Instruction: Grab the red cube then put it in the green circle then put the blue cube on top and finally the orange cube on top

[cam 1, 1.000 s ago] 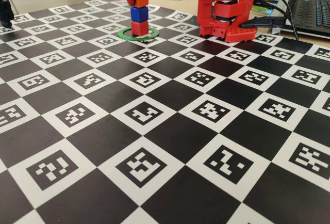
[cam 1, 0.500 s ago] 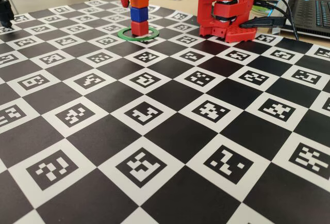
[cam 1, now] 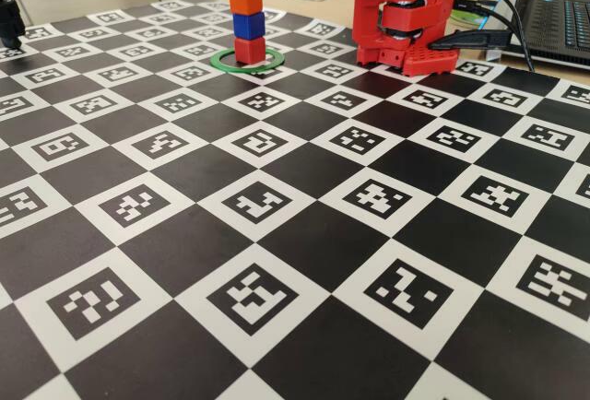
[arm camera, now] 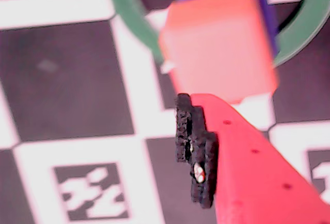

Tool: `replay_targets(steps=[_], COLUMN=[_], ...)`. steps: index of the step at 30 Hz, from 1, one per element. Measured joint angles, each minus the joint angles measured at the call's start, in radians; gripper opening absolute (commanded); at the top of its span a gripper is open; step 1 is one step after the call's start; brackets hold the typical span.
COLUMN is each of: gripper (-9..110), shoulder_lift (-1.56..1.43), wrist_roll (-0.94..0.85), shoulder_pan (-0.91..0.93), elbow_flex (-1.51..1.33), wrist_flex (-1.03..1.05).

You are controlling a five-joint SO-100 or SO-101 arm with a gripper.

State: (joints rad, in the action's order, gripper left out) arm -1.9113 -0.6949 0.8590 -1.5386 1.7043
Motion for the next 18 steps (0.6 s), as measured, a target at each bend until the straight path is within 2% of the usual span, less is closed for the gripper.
replay_targets(steps=[6,10,18], gripper=[35,34,8], shoulder_lift=[0.0,0.0,-0.035], wrist_roll=[0.244,0.413,0.574], shoulder_pan=[-0.202,-0.348,-0.607], elbow_flex=[0.046,-0.08,-0.499], wrist_flex=[0.018,-0.055,-0.377])
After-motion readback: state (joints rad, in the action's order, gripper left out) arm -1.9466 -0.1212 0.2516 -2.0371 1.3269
